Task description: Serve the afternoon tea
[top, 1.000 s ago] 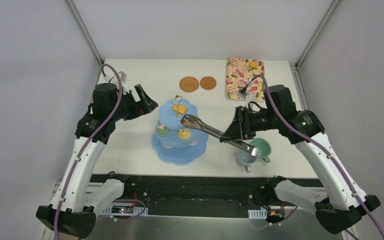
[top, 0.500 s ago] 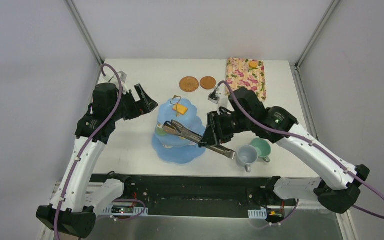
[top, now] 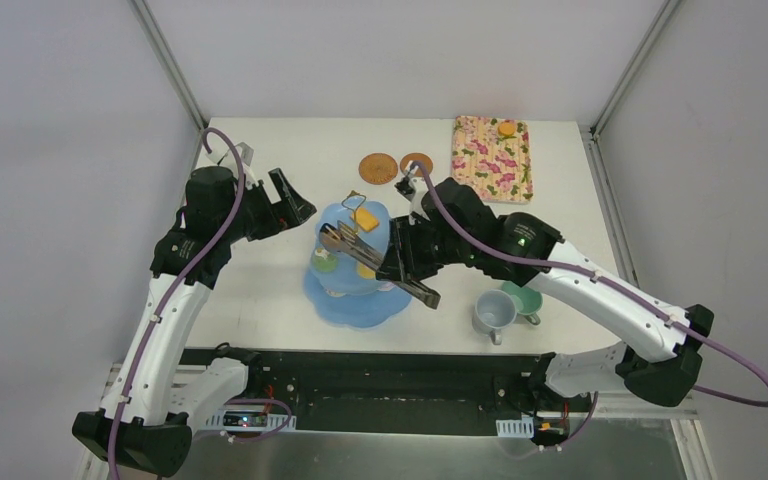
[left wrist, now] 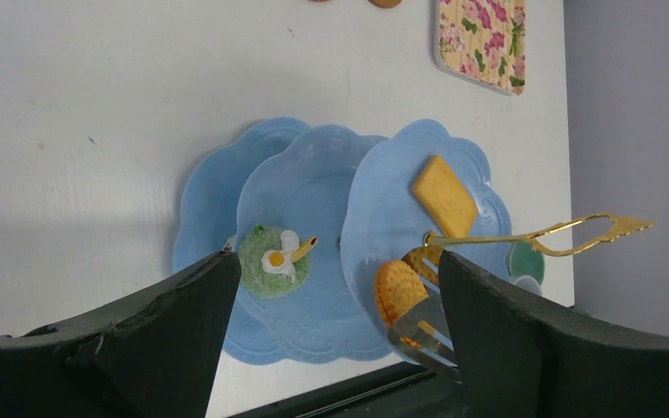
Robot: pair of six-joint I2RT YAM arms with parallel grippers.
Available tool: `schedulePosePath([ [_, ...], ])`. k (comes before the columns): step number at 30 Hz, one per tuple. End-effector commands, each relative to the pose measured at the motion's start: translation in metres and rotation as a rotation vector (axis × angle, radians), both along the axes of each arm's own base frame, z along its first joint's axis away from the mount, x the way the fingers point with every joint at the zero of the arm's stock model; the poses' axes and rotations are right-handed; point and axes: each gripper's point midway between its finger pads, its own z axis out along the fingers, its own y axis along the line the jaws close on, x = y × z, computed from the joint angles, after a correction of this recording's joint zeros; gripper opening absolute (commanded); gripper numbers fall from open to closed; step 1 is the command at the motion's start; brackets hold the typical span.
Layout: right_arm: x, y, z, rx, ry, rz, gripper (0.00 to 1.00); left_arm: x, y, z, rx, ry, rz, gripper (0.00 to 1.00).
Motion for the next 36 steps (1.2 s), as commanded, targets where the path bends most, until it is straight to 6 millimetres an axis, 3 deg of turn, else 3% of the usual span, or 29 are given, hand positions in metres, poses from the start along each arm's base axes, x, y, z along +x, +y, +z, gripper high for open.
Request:
schedulePosePath([
  [1,0.017,0.012,0.033,0.077,-0.096,-0.07,0.16,-0.003,-0.003,0.007,-0.006,-0.034,-0.021,0.88],
  [14,0.012,0.003,0.016,-0.051,-0.124,-0.074,0.37,-0.005,-0.001,0.006,0.018,-0.051,-0.026,0.88],
  [23,0.007,0.0,0.026,-0.038,-0.137,-0.071,0.5,-0.005,-0.001,0.006,0.025,-0.052,-0.027,0.88],
  [27,0.002,-0.007,0.034,-0.021,-0.146,-0.061,0.51,-0.005,-0.002,0.006,0.022,-0.05,-0.028,0.88],
  [31,-0.007,-0.032,0.044,-0.017,-0.176,-0.058,0.47,-0.004,-0.001,0.004,0.028,-0.047,-0.026,0.88],
  [36,-0.009,-0.1,0.049,-0.054,-0.27,-0.173,0.41,-0.004,-0.001,0.001,0.032,-0.038,-0.024,0.88],
])
